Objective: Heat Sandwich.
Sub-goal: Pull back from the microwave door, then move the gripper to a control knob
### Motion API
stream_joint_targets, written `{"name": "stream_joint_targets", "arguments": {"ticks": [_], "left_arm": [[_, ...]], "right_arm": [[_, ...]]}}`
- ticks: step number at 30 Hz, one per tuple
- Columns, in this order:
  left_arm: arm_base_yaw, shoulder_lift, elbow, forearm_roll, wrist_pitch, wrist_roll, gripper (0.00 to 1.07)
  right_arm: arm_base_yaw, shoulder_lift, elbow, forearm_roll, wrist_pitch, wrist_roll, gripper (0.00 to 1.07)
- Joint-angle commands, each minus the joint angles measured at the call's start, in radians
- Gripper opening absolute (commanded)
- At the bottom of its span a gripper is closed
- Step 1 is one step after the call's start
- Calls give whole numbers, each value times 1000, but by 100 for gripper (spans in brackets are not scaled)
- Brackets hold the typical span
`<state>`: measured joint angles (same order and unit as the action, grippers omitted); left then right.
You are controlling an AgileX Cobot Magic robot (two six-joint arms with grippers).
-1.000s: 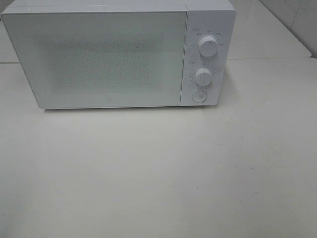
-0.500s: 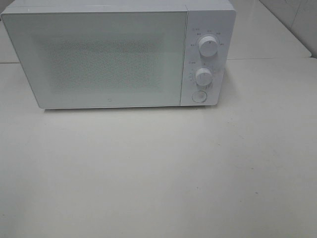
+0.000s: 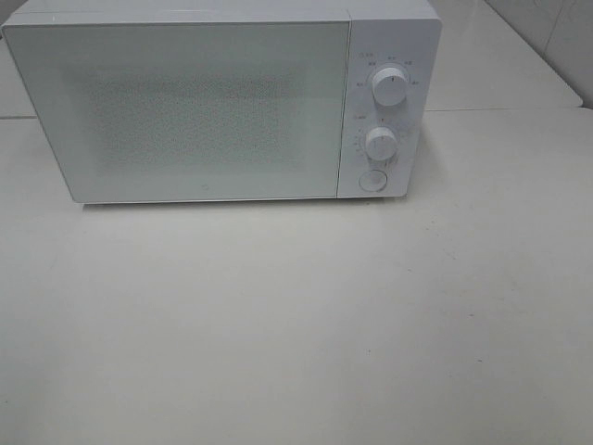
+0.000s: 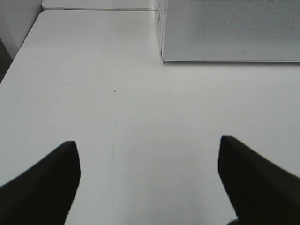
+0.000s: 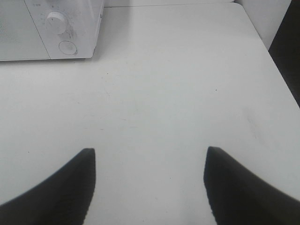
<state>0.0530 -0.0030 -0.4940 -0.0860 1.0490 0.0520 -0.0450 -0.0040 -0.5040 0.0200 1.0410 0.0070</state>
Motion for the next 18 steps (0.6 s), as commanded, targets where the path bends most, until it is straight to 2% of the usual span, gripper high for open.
{"name": "stream_joint_targets", "arguments": {"ticks": [1,2,3,4,10,18], "left_arm": [[10,-16,-7,106,-19,-108,74],[10,-16,-7,106,-19,-108,74],[10,-15,-8,177,-16,-156,74],[10,-15,-8,205,-16,-165,74],[9,-5,-5,320,-27,-158,74],[9,-5,-5,322,-27,-158,74]], "right_arm": [[2,-22,1,-2,-4,3,65],[2,-22,1,-2,-4,3,65],[2,-20,1,-2,-3,3,65],[2,-16,1,-2,-3,3,65],[2,-15,1,-3,-3,3,65],[2,-15,1,-3,-3,3,65]]}}
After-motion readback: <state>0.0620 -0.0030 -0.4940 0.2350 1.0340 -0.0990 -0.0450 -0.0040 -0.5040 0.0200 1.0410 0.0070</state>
